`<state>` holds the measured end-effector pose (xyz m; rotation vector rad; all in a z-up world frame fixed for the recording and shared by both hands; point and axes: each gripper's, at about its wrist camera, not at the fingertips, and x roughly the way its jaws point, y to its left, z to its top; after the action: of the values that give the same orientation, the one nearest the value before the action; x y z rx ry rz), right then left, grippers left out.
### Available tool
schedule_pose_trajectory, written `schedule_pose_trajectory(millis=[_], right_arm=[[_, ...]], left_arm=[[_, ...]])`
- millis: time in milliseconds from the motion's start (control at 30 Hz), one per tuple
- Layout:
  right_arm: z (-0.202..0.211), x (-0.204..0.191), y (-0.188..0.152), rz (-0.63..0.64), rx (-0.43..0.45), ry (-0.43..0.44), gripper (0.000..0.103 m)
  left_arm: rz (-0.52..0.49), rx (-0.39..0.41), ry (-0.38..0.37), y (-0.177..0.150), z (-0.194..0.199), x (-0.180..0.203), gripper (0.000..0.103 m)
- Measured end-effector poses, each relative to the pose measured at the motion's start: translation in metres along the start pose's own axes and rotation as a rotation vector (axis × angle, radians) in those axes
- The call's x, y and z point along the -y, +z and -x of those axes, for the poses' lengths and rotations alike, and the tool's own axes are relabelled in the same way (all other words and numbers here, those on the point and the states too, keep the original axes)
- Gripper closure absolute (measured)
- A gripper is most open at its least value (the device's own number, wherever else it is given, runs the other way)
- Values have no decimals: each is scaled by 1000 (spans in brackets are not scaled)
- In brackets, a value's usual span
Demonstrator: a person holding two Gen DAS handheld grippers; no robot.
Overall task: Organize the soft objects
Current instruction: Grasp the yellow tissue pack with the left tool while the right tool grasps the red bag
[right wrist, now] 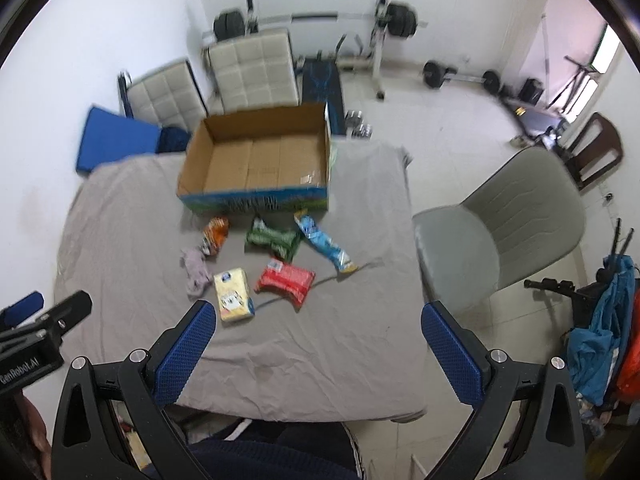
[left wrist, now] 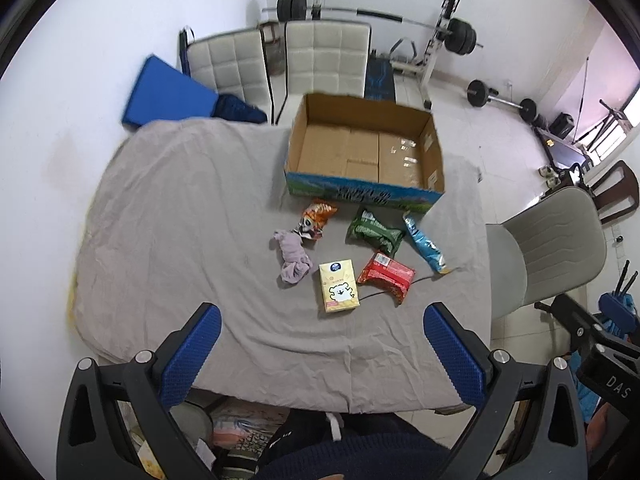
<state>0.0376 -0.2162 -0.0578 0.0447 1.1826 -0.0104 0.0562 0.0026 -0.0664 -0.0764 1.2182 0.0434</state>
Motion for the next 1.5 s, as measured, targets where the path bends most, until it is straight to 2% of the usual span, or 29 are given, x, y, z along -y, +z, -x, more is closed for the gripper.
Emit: schedule_pose_trajectory(millis=[233, 300, 367, 400, 467, 667, 800, 933, 1100, 1167, 1233, 1333, 1500], right_arm=[[-129, -8, 19, 149, -168, 32, 0], [-163, -13, 20, 194, -206, 42, 0], [-200, -21, 23, 239, -259, 81, 0], [-213, -23, 24, 260, -277, 96, 0], [-244, -34, 26, 333, -304, 100, 0], [-326, -66, 21, 571, -399, 97, 0], [-368, -80, 11, 670, -494, 111, 3], [-405, -89, 3, 684, -572, 132, 8], [-432, -99, -4, 687, -595, 141, 11], [-440, -102, -6, 684, -590, 135, 21], [-441, -103, -6, 698, -566, 97, 38], [-444, -98, -3, 649, -591, 108, 44], [-445, -61, 0, 473, -631, 78, 46]], left_arm=[[-4, -176, 45, 10, -116, 7, 0], [13, -249, -3, 11, -155, 8, 0], [28, -306, 3, 9, -189, 8, 0], [32, -332, -18, 8, -207, 8, 0], [37, -384, 5, 4, -236, 8, 0], [76, -497, -2, -7, -298, 1, 0], [108, -530, 9, -12, -319, -4, 1], [140, -547, 17, -18, -328, -10, 1], [153, -575, 27, -28, -338, -16, 1], [154, -577, 34, -31, -342, -14, 1], [159, -579, 32, -34, -344, -14, 1], [158, -583, 21, -30, -352, -4, 1], [143, -593, 8, -26, -361, 12, 1]])
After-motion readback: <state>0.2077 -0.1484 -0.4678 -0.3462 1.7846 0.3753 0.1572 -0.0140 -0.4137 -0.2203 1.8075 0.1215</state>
